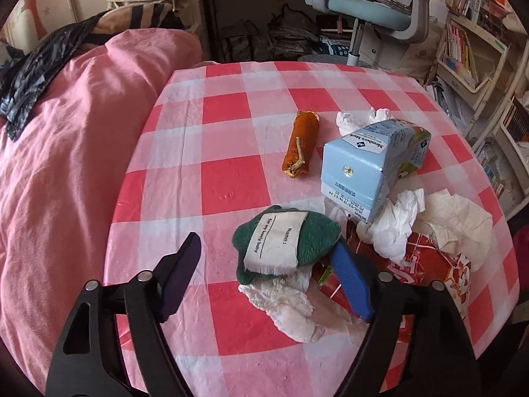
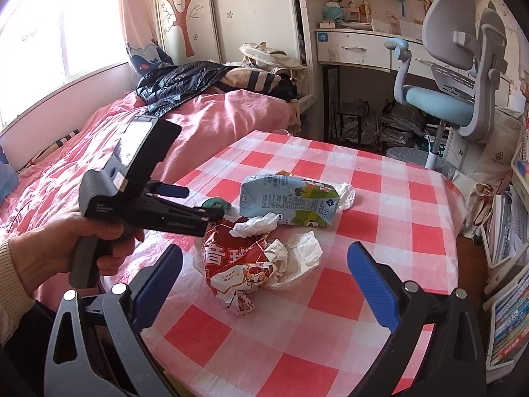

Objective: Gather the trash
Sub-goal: 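Grasp the green labelled cloth with the left tool while the right tool grasps a white tissue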

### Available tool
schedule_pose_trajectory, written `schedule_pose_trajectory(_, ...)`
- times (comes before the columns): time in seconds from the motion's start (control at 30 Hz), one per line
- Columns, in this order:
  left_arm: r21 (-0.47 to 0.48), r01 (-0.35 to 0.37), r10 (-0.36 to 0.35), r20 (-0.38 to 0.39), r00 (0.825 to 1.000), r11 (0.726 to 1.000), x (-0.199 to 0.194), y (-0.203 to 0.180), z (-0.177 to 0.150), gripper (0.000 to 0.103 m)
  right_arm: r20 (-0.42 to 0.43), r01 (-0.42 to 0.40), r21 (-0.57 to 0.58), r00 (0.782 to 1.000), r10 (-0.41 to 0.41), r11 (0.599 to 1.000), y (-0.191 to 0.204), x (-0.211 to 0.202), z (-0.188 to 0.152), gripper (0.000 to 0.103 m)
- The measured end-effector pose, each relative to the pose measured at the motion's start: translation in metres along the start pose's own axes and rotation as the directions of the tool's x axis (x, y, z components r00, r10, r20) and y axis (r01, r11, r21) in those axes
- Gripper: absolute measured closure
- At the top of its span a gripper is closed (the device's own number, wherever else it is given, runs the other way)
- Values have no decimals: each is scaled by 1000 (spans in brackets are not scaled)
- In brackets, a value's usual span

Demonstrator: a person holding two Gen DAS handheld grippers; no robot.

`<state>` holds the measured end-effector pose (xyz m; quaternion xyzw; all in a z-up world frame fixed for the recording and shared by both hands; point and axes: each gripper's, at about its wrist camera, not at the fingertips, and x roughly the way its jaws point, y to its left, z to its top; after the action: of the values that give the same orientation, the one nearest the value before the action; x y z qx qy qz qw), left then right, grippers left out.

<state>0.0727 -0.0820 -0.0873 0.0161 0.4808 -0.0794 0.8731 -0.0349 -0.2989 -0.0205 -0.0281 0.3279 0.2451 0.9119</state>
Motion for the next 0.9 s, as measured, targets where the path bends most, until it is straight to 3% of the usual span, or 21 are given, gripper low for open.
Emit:
schedule_pose_trajectory(0.1, -61, 53, -55, -27, 998, 997, 9, 10, 3, 56, -29, -13, -17, 1000, 13, 1000, 3, 10, 0, 7)
schedule_pose_trajectory(0.33, -225, 146, -150, 0, 989, 963, 5, 42, 13, 69, -119, -75, -138, 991, 58, 988, 29, 42, 0, 7)
schedule_pose_trajectory(0.53, -360, 184, -191, 15, 981, 915, 5, 71, 18, 72, -183, -147, -162, 976, 117, 976, 39, 60, -3, 7)
schedule_pose_trajectory(0.63, -405, 182, -176, 51, 983, 896, -7, 83, 22, 73, -191, -242, -136, 958, 214, 961, 45, 68, 2, 9)
schedule_pose_trajectory(0.73, -437, 199, -163, 118, 980, 877, -33, 93, 28, 73, -211, -308, -149, 938, 275, 940, 61, 88, 12, 21)
schedule_pose_trajectory(0.9, -467, 188, -105, 199, 974, 864, -70, 109, 32, 73, -295, -264, -200, 935, 199, 943, 82, 143, 29, 33)
